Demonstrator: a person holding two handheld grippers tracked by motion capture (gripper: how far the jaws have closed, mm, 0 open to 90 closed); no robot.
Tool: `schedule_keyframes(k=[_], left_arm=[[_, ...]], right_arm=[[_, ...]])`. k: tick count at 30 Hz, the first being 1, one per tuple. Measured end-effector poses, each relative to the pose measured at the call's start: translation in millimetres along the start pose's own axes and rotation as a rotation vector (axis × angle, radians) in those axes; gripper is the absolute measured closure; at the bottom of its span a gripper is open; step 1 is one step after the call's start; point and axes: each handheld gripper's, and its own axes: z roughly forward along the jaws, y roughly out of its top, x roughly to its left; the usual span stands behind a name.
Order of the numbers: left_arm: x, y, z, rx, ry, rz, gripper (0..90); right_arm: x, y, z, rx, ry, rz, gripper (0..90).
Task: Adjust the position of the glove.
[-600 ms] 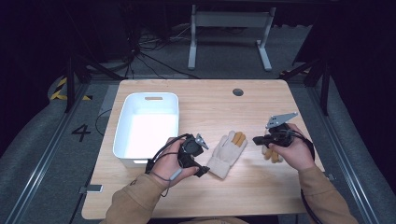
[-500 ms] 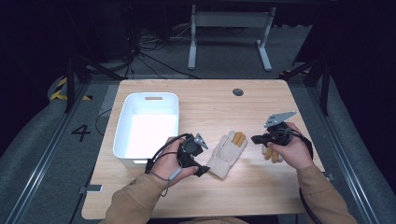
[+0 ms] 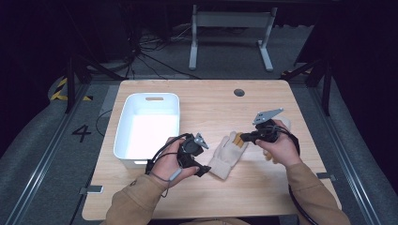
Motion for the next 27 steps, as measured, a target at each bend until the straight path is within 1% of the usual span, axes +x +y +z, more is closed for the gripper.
schedule_keyframes(k=[2, 3, 4, 5, 8, 10, 11, 15, 16, 17, 21, 23, 25, 27], left_arm=[[0.2, 0.0, 0.4, -0.001, 0.001, 0.002, 32.4], [0.3, -0.2, 1.3, -0.005, -0.001, 0.001, 32.4], [0.3, -0.2, 1.3, -0.005, -0.001, 0.001, 32.4], [-0.4, -0.2, 2.6, 0.002, -0.003, 0.000, 32.3], [-1.7, -0.1, 3.4, 0.000, -0.002, 0.004, 32.0], [-4.0, -1.1, 3.6, -0.003, -0.002, 0.002, 31.8], [-4.0, -1.1, 3.6, -0.003, -0.002, 0.002, 31.8], [-5.3, -5.6, 4.0, 0.001, 0.004, -0.009, 31.4], [-5.3, -5.6, 4.0, 0.001, 0.004, -0.009, 31.4], [-5.0, -6.5, 4.2, 0.001, 0.004, -0.010, 31.3], [-4.8, -10.7, 4.4, 0.004, 0.010, -0.028, 31.1], [-4.5, -12.8, 3.8, 0.006, 0.012, -0.028, 30.9], [-4.7, -13.8, 3.5, 0.005, 0.015, -0.035, 30.8], [-4.3, -16.4, 2.5, 0.006, 0.023, -0.046, 30.8]], right_arm=[[1.2, 0.9, 3.0, 0.002, 0.004, -0.004, 90.0], [3.6, 2.5, 9.3, 0.005, 0.009, -0.009, 90.0], [3.6, 2.5, 9.3, 0.005, 0.009, -0.009, 90.0], [6.3, 3.3, 15.4, 0.014, 0.012, -0.018, 90.0], [7.9, 3.5, 20.5, 0.023, 0.018, -0.025, 90.0], [6.9, 2.6, 27.3, 0.034, 0.009, -0.030, 89.9], [6.9, 2.6, 27.3, 0.034, 0.009, -0.030, 89.9], [3.3, 2.6, 37.3, 0.035, 0.001, -0.041, 89.7], [3.3, 2.6, 37.3, 0.035, 0.001, -0.041, 89.7], [1.7, 3.0, 40.9, 0.028, 0.001, -0.031, 89.8], [0.1, 4.8, 47.4, 0.026, 0.007, -0.028, 90.0], [-0.6, 6.0, 51.1, 0.022, 0.011, -0.024, 90.0], [-1.1, 6.6, 52.9, 0.022, 0.012, -0.026, 89.9], [-3.2, 6.6, 58.6, 0.029, 0.009, -0.032, 89.6]])
